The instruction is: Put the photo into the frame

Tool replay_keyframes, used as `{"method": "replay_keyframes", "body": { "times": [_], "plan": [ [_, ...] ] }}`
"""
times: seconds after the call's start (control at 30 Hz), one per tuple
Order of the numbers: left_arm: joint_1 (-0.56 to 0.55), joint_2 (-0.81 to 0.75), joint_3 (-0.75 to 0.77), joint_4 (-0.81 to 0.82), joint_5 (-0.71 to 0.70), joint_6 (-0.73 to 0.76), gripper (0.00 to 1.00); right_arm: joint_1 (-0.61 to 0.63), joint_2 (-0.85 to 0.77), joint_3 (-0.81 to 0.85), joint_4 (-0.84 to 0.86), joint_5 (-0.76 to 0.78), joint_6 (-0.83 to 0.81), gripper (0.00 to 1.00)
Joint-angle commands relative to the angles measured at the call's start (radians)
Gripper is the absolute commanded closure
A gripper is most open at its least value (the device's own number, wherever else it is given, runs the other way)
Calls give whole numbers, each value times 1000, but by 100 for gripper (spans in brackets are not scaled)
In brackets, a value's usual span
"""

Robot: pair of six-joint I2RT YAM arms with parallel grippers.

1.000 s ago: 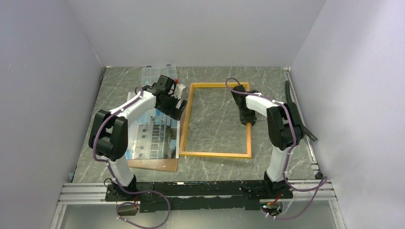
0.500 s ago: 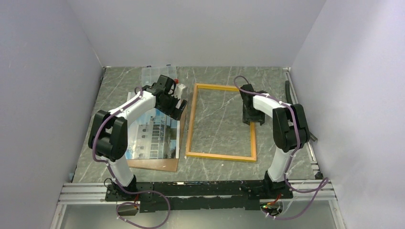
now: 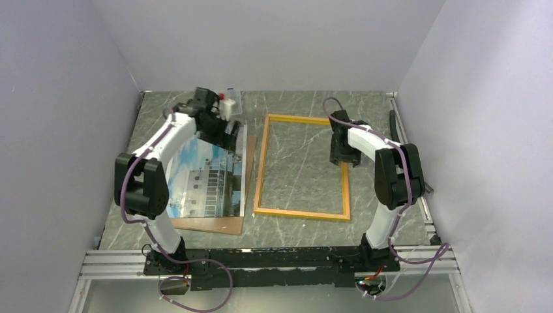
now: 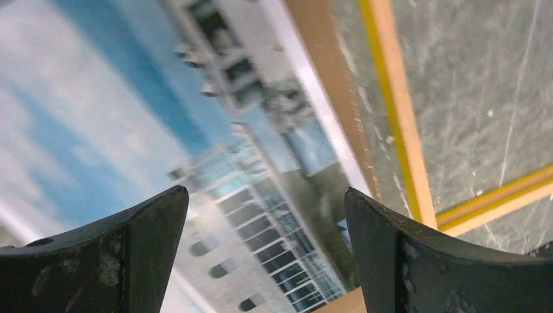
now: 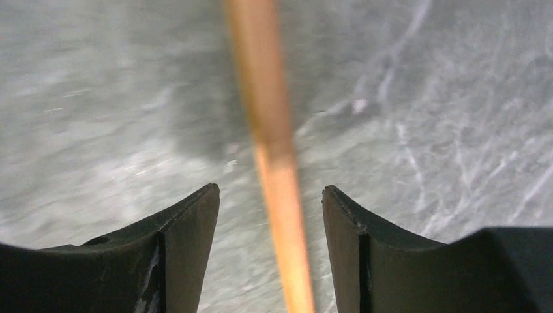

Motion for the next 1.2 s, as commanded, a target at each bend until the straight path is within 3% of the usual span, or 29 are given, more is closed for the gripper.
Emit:
{"method": "replay_keyframes", "body": {
  "times": [0.0,0.17,0.33,0.43,0.73,1.17],
  "plan": [
    [177,-88,85,-93,81,45,5,109,-118,89,23,-133,16,34],
    [405,-118,91,-148,96,113,5,368,-95,99,102,-228,70,18],
    [594,-111,88,-174,125,127,5,516,75,255,134,-273,128,17],
    [646,-111,64,-182,99,157,5,553,154,337,133,-286,124,17],
    [679,-108,-99,-139,61,209,7,578,266,354,186,-313,136,22],
    [682,-51,-146,-112,55,313,6,582,150,137,254,-253,98,30]
  ]
}}
